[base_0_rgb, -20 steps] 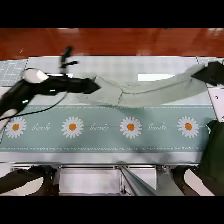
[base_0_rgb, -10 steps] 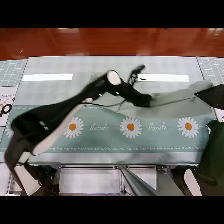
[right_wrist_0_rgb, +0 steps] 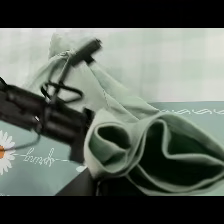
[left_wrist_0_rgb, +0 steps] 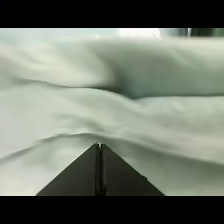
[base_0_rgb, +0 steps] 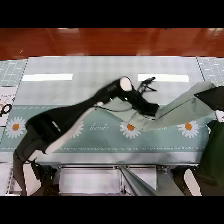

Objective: Fold the shirts.

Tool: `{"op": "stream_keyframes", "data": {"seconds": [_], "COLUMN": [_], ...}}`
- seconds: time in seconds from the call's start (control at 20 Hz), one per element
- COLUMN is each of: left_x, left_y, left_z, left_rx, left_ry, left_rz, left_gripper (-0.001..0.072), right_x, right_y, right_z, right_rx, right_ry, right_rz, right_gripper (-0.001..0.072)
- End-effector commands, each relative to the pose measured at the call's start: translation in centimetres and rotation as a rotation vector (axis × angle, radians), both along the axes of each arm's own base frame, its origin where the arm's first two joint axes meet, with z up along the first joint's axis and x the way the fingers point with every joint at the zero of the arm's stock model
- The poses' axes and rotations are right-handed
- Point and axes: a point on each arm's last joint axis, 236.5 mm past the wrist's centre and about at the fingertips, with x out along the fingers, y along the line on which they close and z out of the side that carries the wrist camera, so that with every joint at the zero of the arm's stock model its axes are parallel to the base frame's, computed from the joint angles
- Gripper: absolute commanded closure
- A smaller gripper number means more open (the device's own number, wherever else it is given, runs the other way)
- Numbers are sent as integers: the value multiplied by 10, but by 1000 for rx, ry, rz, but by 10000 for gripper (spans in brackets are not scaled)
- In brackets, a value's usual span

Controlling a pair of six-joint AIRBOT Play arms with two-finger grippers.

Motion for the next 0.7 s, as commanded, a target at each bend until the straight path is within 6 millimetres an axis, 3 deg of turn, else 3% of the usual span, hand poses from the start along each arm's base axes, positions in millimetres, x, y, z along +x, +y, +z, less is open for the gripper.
{"op": "stream_keyframes", "data": {"seconds": [0.0,0.1,0.25,0.45,0.65], "left_x": [59,92,108,77,43], "left_y": [64,116,196,284,338], "left_z": [31,58,88,98,97], "left_rx": [-9,-29,-35,-12,4], "left_ry": [0,-60,-137,-206,-227], "left_rz": [109,197,337,476,600], "left_gripper": [688,688,688,688,687], "right_x": [5,16,47,96,132], "right_y": [8,21,55,127,201], "right_z": [6,7,-2,-40,-84], "right_rx": [46,93,158,239,299], "right_ry": [-18,-24,-26,24,114], "right_rz": [10,53,130,247,366], "right_gripper": [681,681,681,681,681]}}
